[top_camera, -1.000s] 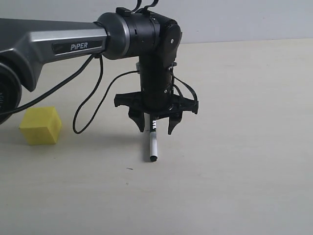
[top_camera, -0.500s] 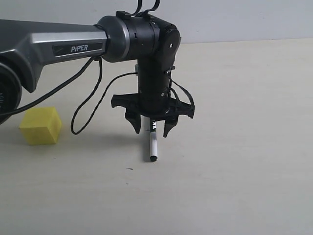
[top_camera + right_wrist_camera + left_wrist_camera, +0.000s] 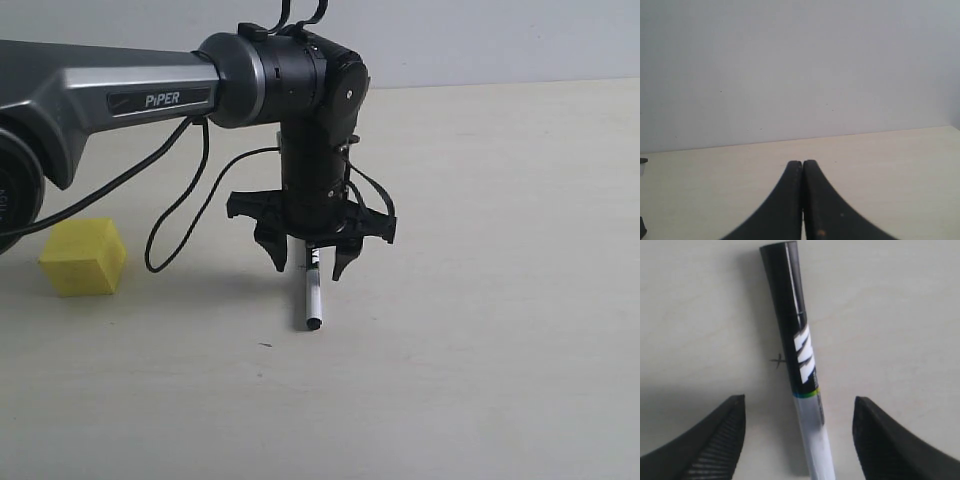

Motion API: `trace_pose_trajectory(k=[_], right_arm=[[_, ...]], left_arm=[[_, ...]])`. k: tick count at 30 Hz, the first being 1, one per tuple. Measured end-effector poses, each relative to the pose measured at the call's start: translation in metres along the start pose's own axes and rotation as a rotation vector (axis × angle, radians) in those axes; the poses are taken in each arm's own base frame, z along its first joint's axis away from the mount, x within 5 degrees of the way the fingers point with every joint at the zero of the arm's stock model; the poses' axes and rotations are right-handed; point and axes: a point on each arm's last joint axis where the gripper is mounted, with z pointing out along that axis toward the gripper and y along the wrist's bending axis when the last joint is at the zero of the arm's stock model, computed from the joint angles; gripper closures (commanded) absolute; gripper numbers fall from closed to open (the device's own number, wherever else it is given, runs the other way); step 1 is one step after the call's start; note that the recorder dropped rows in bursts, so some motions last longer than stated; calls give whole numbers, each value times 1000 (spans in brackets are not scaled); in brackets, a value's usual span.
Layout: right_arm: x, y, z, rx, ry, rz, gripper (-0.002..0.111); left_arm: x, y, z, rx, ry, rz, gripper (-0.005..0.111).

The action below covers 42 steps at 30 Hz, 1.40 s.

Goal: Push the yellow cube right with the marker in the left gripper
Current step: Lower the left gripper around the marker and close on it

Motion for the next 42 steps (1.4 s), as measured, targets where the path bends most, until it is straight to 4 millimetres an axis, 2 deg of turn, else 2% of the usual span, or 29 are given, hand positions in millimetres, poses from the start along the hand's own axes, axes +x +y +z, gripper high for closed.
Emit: trace_pose_trajectory(k=[19,42], right_arm=[[0,0,0,0,0,0,108],[0,0,0,0,0,0,108]], left_arm=[[4,-1,5,14,27,-74,46],[3,-1,5,19,24,-80,46]])
